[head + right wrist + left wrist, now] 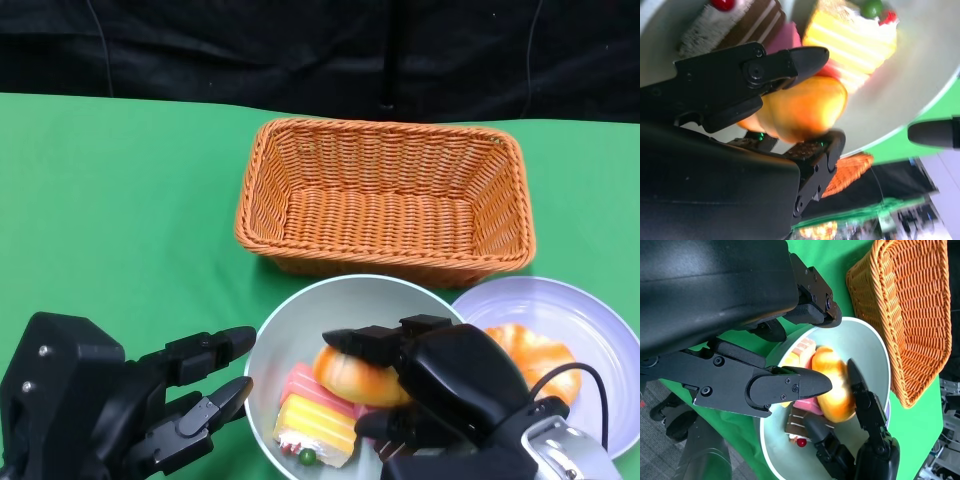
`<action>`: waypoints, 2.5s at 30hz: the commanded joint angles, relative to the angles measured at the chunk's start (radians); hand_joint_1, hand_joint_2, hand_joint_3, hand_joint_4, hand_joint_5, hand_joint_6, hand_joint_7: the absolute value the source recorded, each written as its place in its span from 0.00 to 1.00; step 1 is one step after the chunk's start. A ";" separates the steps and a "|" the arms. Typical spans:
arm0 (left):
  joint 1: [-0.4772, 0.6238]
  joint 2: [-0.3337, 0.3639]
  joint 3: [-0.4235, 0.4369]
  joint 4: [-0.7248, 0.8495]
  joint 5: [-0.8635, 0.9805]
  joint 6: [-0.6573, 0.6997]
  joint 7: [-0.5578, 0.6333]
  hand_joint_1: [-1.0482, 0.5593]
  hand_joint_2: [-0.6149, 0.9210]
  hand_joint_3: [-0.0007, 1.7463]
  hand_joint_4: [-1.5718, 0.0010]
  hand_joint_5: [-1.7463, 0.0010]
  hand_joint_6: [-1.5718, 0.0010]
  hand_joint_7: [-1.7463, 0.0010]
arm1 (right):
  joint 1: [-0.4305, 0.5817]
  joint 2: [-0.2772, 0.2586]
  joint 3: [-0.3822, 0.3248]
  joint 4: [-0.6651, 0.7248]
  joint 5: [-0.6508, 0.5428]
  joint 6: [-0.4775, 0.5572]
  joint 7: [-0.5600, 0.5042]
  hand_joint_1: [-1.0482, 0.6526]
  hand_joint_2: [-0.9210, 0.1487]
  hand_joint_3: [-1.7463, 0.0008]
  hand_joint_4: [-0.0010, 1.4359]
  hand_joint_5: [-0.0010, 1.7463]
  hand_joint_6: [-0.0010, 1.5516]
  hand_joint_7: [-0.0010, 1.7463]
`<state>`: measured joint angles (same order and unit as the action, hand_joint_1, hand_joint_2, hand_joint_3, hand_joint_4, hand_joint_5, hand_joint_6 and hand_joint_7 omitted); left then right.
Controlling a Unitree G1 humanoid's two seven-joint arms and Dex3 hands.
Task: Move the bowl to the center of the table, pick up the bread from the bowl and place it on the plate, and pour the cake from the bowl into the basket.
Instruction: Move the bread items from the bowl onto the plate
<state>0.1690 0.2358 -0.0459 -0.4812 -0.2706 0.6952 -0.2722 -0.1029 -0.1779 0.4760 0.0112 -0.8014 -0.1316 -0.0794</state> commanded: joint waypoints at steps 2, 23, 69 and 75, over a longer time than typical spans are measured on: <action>0.003 0.003 0.001 -0.019 0.000 0.005 0.007 0.34 1.00 0.23 0.78 0.70 0.73 0.99 | 0.011 0.015 -0.018 0.001 0.035 -0.060 -0.094 0.54 0.17 0.66 0.59 0.71 0.66 0.18; -0.012 0.004 0.006 0.019 -0.004 -0.005 -0.004 0.34 1.00 0.23 0.77 0.70 0.73 1.00 | -0.001 0.022 -0.106 -0.059 0.083 -0.346 -0.363 0.53 0.66 0.08 0.70 1.00 0.50 0.97; -0.021 0.008 0.069 0.070 0.010 -0.090 -0.002 0.35 1.00 0.22 0.75 0.73 0.73 0.99 | 0.049 -0.136 -0.395 0.041 -0.114 -0.108 -0.417 0.58 0.75 0.16 0.70 1.00 0.58 0.87; -0.012 0.008 0.070 0.056 0.004 -0.082 -0.003 0.35 1.00 0.22 0.76 0.74 0.74 1.00 | 0.055 -0.146 -0.380 0.083 -0.096 -0.074 -0.400 0.58 0.69 0.19 0.69 1.00 0.57 0.86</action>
<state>0.1446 0.2264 0.0156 -0.4120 -0.2658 0.6063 -0.2724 -0.0448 -0.3053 0.0963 0.0906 -0.9186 -0.2121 -0.4818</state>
